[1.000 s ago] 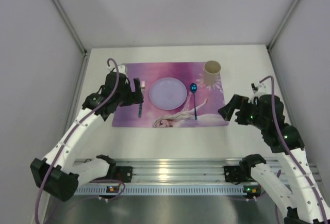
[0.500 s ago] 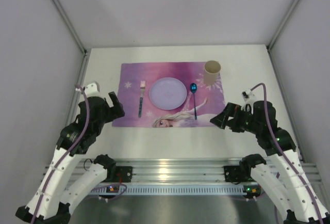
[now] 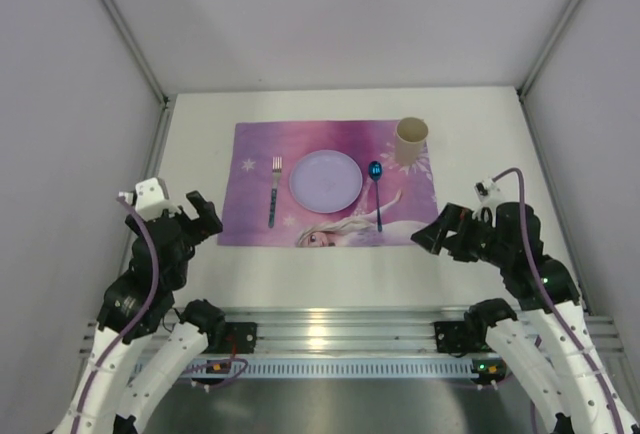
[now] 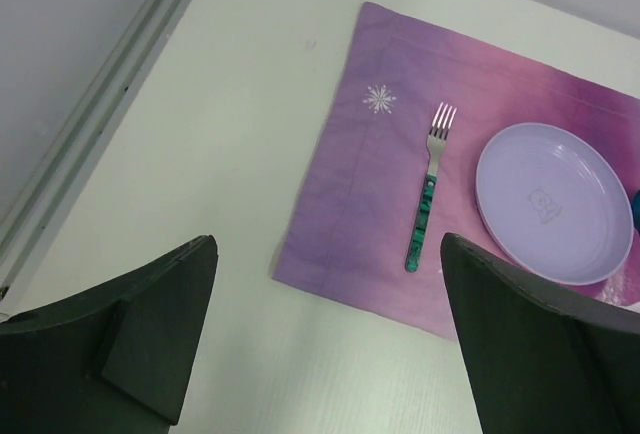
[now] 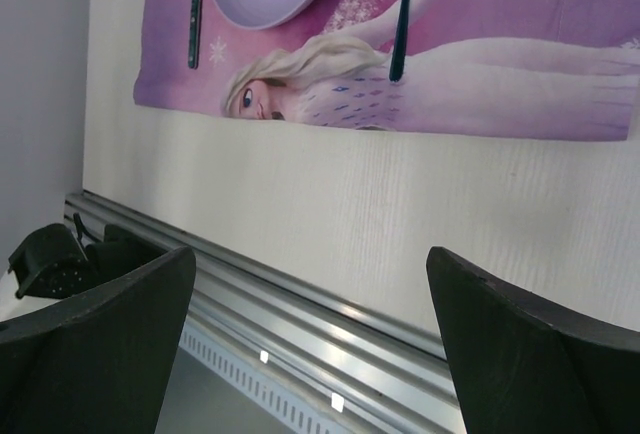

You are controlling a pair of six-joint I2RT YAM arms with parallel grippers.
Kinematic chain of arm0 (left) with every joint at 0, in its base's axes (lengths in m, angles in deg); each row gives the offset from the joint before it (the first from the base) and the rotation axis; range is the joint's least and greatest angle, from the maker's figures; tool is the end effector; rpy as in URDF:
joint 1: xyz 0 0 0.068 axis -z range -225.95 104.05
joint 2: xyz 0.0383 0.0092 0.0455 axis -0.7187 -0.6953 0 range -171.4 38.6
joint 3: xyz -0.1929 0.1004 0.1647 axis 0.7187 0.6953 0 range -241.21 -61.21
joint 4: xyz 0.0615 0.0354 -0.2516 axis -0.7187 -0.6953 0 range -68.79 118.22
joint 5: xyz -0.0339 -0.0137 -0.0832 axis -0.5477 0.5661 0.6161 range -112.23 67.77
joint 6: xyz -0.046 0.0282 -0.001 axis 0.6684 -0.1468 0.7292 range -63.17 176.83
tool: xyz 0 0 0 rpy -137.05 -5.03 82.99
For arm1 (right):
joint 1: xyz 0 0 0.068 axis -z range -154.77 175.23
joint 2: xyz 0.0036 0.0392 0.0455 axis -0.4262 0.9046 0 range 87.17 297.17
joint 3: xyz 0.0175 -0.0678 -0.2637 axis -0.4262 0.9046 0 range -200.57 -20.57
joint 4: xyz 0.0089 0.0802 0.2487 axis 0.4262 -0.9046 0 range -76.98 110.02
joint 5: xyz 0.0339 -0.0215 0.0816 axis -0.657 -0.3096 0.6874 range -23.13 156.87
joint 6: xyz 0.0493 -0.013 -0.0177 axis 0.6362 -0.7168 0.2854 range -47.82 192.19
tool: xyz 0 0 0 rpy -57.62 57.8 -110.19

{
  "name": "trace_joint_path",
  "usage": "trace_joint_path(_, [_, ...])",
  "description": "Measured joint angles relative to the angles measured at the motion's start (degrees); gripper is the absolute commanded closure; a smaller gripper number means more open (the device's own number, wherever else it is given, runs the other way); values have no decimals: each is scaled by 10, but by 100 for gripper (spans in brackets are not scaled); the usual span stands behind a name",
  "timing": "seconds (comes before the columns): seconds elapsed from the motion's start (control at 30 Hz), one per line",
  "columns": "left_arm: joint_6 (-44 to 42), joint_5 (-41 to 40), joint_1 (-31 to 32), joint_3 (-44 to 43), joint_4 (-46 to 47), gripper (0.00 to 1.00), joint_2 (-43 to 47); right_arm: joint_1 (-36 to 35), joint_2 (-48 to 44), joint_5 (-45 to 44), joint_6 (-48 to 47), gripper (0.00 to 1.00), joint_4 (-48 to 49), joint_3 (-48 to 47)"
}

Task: Set the dinner table for one person

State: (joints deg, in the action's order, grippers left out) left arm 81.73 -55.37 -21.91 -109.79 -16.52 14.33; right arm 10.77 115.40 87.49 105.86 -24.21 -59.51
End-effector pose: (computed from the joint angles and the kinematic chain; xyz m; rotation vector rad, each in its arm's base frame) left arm 0.0766 -0.0128 0.3412 -0.3917 1.8260 -0.0310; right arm 0.1000 0.0387 0.2835 0.1577 2.2386 0.8604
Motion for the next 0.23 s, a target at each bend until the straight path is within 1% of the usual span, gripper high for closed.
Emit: trace_joint_path(0.23, [-30, -22, 0, 13, 53, 1, -12, 0, -3, -2, 0, 0, -1, 0])
